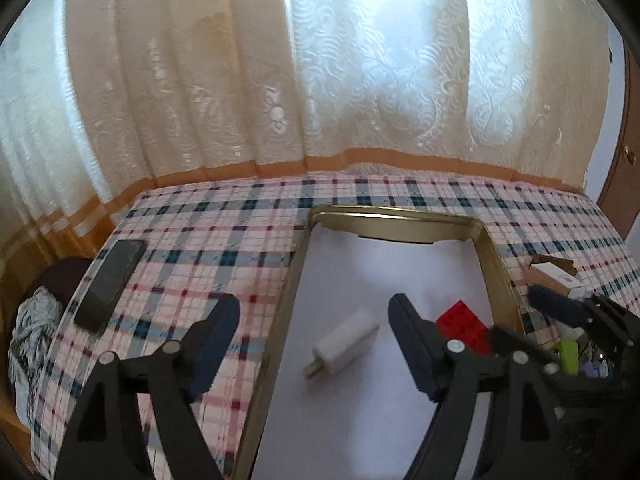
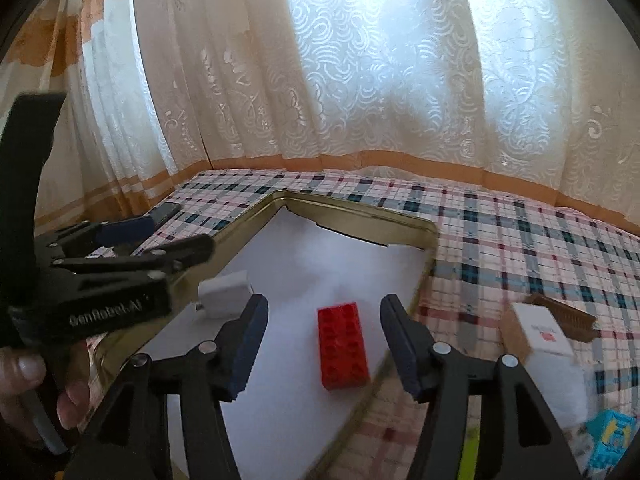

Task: Organize rigid objects
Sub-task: 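Lower both held blocks into the tin and open both grippers, then grasp the rose-gold metal case with the right gripper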

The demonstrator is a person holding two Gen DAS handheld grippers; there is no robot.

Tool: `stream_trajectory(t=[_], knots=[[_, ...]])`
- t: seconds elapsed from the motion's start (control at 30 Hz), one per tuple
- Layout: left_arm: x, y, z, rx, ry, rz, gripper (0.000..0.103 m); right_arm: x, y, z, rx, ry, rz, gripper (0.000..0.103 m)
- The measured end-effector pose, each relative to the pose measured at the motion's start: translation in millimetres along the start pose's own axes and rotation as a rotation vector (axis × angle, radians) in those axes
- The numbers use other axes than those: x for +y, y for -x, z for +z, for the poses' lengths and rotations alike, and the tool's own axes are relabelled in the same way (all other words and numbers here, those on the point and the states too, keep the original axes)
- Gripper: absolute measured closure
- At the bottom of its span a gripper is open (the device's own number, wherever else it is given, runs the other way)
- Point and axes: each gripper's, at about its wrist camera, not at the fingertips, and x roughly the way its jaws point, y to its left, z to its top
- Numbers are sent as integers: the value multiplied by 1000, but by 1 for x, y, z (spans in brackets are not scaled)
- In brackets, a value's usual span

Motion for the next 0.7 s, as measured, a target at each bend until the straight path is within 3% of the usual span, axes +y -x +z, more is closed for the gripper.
stream_trajectory(t=[0.07, 0.17, 0.2, 0.47, 0.57, 0.7], knots=[[1, 17, -11, -44, 14, -1, 23, -8, 17, -7, -8, -4, 14, 42], [-5, 46, -32, -117, 26, -5, 4, -26, 49, -22, -30, -7, -3, 41], [-9, 55, -38, -140, 27, -20, 1, -32, 60, -28, -38, -10, -7, 41], [-74, 98, -88, -221, -31, -169, 1, -88, 145, -100, -112, -66, -203, 29], [-100, 99, -101, -208, -65, -224, 0, -100, 156, -124, -100, -71, -262, 29], [-126, 93, -112, -178, -115, -249, 1, -109, 153, -142, -55, -63, -260, 28]])
